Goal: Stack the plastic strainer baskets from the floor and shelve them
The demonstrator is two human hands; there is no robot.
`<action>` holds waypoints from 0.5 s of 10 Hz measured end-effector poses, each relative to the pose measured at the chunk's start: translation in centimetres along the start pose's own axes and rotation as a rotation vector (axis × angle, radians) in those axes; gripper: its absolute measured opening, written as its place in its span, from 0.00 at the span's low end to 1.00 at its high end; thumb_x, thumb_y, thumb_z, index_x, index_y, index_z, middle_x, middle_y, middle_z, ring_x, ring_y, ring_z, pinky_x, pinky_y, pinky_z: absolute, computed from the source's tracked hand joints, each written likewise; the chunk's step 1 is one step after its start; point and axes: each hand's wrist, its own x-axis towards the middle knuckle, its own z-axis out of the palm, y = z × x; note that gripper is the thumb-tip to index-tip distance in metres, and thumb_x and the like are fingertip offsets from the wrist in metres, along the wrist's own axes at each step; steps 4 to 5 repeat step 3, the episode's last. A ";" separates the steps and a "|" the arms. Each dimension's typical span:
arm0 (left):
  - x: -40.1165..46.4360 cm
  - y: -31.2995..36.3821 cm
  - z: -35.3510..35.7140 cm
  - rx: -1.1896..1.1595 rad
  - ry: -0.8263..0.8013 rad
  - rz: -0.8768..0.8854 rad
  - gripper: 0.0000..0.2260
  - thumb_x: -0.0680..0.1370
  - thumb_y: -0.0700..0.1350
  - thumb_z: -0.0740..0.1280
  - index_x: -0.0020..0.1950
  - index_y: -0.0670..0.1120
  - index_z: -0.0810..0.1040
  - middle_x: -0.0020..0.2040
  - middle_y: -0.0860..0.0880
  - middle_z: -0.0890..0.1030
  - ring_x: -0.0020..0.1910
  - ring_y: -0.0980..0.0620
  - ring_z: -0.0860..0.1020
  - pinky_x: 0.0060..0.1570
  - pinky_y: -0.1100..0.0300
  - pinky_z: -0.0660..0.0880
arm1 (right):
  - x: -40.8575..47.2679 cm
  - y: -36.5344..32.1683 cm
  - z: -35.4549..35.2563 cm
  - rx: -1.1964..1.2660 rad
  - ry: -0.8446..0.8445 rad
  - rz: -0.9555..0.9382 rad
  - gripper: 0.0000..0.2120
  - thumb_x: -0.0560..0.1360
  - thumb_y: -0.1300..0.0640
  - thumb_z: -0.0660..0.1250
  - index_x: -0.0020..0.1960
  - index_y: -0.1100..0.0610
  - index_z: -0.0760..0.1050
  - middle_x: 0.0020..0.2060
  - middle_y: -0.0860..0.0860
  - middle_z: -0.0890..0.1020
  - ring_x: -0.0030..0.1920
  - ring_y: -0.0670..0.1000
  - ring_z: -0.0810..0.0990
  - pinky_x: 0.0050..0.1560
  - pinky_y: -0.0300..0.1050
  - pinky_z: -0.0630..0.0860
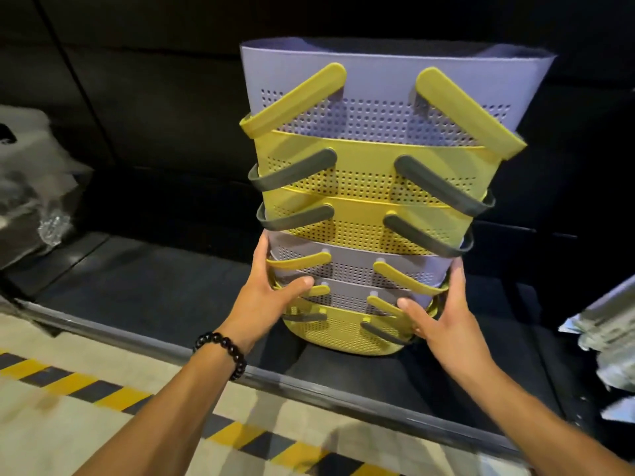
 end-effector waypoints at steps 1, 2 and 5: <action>-0.9 0.2 0.4 -0.018 0.023 -0.019 0.45 0.72 0.59 0.79 0.77 0.77 0.51 0.72 0.64 0.75 0.71 0.53 0.75 0.69 0.34 0.73 | -0.5 -0.5 0.0 -0.029 0.006 0.008 0.49 0.76 0.44 0.74 0.78 0.28 0.39 0.73 0.38 0.74 0.67 0.50 0.79 0.64 0.52 0.78; -2.0 1.0 1.2 0.011 0.072 -0.022 0.44 0.76 0.56 0.76 0.78 0.77 0.49 0.72 0.64 0.75 0.71 0.54 0.75 0.70 0.37 0.73 | -1.1 -1.0 -0.1 -0.052 0.014 0.013 0.47 0.76 0.41 0.72 0.78 0.28 0.39 0.75 0.38 0.72 0.70 0.51 0.77 0.64 0.52 0.76; -4.7 2.3 2.0 0.157 0.070 0.018 0.43 0.78 0.60 0.72 0.78 0.76 0.42 0.77 0.63 0.70 0.73 0.54 0.72 0.72 0.45 0.71 | -3.2 -1.5 -0.4 -0.127 0.005 -0.061 0.45 0.77 0.37 0.68 0.79 0.30 0.37 0.81 0.37 0.58 0.78 0.47 0.64 0.73 0.51 0.68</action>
